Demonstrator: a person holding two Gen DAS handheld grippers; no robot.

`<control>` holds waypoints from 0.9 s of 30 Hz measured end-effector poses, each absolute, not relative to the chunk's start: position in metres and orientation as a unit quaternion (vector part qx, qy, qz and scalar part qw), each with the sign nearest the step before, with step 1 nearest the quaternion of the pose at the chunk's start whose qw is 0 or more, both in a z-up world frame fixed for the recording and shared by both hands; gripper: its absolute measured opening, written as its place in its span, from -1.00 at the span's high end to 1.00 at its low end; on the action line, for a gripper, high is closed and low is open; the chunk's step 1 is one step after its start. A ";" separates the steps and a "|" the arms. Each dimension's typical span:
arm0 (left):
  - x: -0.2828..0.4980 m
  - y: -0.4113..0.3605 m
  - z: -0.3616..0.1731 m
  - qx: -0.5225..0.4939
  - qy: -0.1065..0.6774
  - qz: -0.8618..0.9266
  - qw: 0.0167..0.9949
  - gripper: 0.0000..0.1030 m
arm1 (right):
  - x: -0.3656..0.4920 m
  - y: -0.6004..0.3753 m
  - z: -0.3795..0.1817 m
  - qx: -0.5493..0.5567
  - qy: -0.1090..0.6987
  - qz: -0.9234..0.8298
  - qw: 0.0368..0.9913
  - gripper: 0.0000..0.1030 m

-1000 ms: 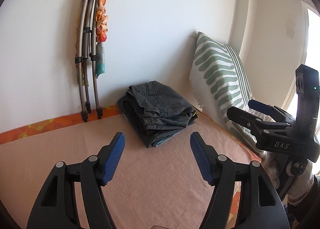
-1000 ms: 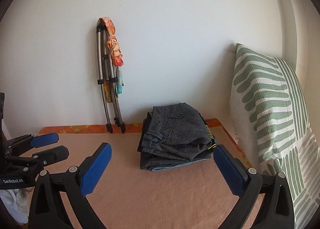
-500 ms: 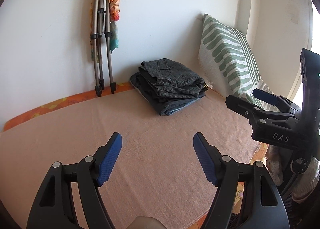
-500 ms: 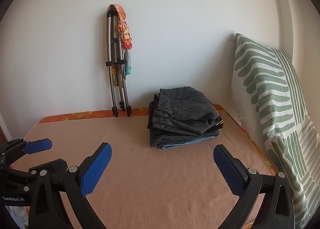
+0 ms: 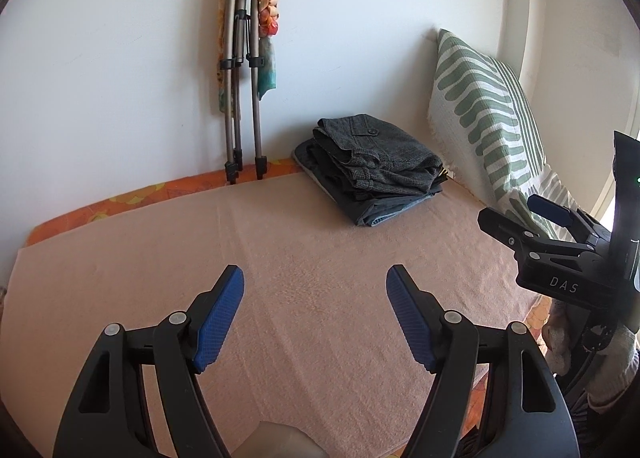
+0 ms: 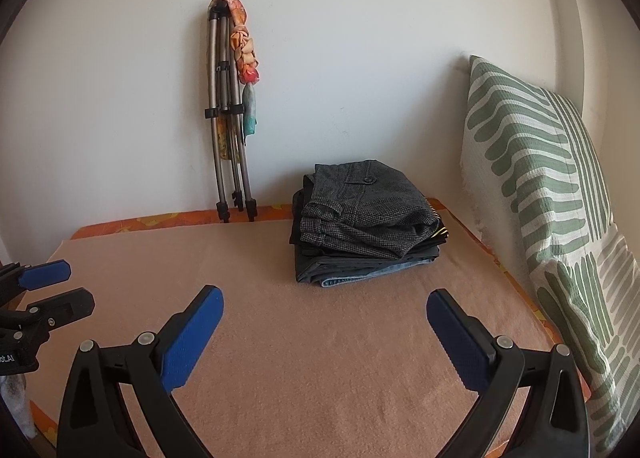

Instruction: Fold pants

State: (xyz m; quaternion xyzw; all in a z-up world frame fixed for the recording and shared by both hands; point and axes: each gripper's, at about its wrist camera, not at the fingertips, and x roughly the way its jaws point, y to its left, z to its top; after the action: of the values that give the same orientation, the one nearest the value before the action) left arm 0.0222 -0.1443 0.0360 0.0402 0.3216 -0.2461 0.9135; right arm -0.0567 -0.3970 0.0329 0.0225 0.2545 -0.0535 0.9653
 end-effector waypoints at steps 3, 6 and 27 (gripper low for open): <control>0.023 -0.145 0.034 0.040 0.326 -0.245 0.912 -0.44 | -0.057 -0.395 0.033 0.019 0.254 -0.050 0.966 -1.00; 0.023 -0.146 0.034 0.041 0.326 -0.246 0.912 -0.44 | -0.057 -0.393 0.033 0.015 0.254 -0.051 0.966 -1.00; 0.021 -0.150 0.037 0.039 0.326 -0.250 0.911 -0.44 | -0.057 -0.398 0.031 0.022 0.257 -0.052 0.965 -1.00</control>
State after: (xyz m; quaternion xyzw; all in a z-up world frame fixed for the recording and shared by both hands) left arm 0.0212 -0.1500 0.0368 0.0385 0.3256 -0.2504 0.9109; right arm -0.0566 -0.3984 0.0305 0.0216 0.2571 -0.0523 0.9647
